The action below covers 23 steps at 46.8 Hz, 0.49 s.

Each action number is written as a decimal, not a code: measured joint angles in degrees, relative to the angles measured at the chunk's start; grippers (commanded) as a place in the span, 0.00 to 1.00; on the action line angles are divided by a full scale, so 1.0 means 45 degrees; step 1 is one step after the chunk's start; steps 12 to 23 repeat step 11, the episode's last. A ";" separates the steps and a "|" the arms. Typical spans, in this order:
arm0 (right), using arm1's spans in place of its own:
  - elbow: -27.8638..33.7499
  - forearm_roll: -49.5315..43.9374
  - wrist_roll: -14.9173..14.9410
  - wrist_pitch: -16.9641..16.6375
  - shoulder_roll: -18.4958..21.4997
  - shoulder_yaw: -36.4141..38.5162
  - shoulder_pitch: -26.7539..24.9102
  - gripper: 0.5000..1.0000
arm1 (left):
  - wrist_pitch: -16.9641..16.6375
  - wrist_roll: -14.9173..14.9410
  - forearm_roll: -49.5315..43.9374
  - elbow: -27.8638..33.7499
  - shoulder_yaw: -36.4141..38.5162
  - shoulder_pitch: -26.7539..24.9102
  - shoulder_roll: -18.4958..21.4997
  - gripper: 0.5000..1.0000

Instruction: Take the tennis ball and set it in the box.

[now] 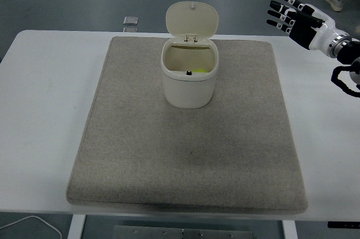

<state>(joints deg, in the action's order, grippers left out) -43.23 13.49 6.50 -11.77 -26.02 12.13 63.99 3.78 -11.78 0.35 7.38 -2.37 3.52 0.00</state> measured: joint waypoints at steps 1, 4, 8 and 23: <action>0.0000 0.0014 0.0001 0.0000 0.0026 0.0000 0.0000 0.86 | 0.0000 0.0000 0.0000 0.0000 0.0000 -0.0001 0.0000 0.98; -0.0015 0.0043 0.0002 0.0000 0.0224 0.0000 0.0000 0.86 | 0.0000 -0.0001 0.0000 0.0000 0.0000 -0.0001 0.0000 0.98; -0.0062 0.0047 0.0002 0.0000 0.0439 0.0001 0.0000 0.86 | 0.0000 -0.0001 0.0000 0.0000 0.0000 -0.0001 0.0000 0.98; -0.0108 0.0047 0.0002 0.0000 0.0473 0.0012 0.0000 0.86 | 0.0000 -0.0001 -0.0001 0.0000 0.0000 0.0001 0.0000 0.98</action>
